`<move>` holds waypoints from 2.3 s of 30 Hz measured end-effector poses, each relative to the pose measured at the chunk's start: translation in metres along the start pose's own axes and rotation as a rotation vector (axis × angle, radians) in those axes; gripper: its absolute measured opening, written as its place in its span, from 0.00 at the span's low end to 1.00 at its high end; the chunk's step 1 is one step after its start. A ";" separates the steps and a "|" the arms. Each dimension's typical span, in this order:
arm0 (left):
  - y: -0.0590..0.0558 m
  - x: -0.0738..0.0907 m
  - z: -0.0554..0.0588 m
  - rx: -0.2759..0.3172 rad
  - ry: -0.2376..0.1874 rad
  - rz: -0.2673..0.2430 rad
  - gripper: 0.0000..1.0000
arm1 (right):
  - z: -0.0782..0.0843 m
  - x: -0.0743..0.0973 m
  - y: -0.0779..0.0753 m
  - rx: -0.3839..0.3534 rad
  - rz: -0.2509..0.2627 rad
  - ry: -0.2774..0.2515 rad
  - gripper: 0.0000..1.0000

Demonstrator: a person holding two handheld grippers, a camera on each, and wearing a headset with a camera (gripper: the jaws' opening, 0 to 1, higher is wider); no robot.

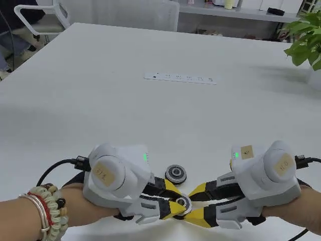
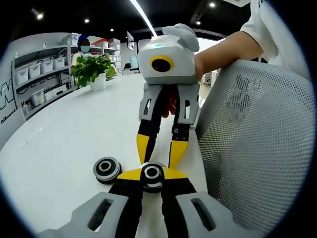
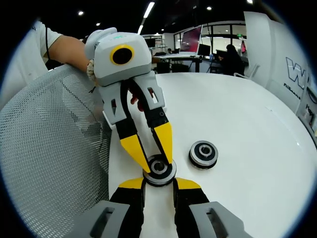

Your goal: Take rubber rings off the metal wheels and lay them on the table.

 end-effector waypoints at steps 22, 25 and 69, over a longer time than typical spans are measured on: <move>-0.001 0.000 0.000 -0.005 -0.007 -0.001 0.08 | 0.002 0.003 -0.002 0.002 0.014 0.044 0.00; 0.000 0.000 0.000 -0.003 -0.010 0.000 0.08 | 0.002 0.004 -0.002 -0.034 0.010 0.045 0.01; 0.002 0.001 0.002 0.004 -0.023 -0.006 0.08 | -0.006 -0.005 0.000 -0.037 0.007 -0.021 0.23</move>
Point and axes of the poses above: the centre of the closed fingertips' face, and the gripper's own axes: x roughly backward along the fingers, y roughly to its left, z roughly out of its underside, the point moved 8 cm from there along x, roughly backward along the fingers, and after that the axes turned 6 degrees about -x, right-handed, at the moved point
